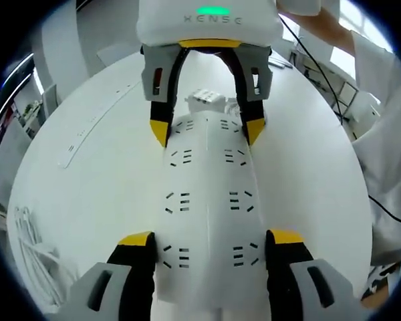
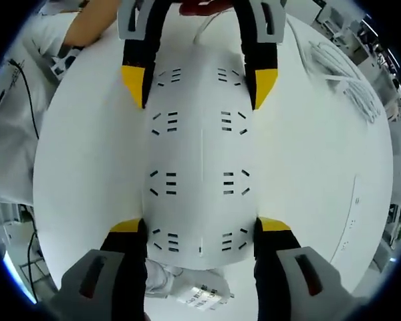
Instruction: Straighten the power strip on the desk, plug the charger into it
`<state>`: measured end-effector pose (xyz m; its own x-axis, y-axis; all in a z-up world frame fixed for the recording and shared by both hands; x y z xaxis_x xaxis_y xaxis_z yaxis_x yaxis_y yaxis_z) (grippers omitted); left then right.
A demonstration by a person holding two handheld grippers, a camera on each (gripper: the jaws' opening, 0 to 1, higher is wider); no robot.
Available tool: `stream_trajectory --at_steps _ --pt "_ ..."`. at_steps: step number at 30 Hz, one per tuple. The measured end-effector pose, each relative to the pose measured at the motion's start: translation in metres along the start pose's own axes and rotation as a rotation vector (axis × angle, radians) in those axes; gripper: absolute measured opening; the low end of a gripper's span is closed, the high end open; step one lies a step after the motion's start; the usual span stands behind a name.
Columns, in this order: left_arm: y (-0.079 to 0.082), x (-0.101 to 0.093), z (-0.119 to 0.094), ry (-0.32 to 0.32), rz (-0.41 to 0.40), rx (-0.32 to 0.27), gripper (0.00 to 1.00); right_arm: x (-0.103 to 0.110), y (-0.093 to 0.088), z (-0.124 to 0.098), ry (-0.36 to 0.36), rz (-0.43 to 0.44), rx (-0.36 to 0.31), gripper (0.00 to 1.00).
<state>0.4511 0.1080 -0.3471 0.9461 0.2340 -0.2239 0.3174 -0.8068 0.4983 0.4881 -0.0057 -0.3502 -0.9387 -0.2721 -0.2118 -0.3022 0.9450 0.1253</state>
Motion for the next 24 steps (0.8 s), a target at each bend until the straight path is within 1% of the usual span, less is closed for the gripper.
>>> stream_trajectory --at_steps 18,24 --pt "0.000 -0.002 -0.001 -0.020 0.048 0.010 0.67 0.008 0.000 -0.003 -0.007 0.054 0.018 0.64" --pt "0.001 -0.003 0.000 -0.040 0.070 0.057 0.67 0.013 0.000 -0.004 -0.019 0.105 -0.006 0.63"
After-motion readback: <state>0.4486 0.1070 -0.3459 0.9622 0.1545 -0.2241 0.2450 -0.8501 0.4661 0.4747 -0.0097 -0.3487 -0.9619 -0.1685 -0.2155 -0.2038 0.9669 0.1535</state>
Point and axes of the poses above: the point that each gripper's makers call its tool centre point, and the gripper's own axes: z roughly forward along the fingers, x roughly to its left, y roughly out of its top, the point moved 3 cm from there along -z, roughly backward along the fingers, and after that the axes turned 12 degrees about -y, right-handed, at the moved point
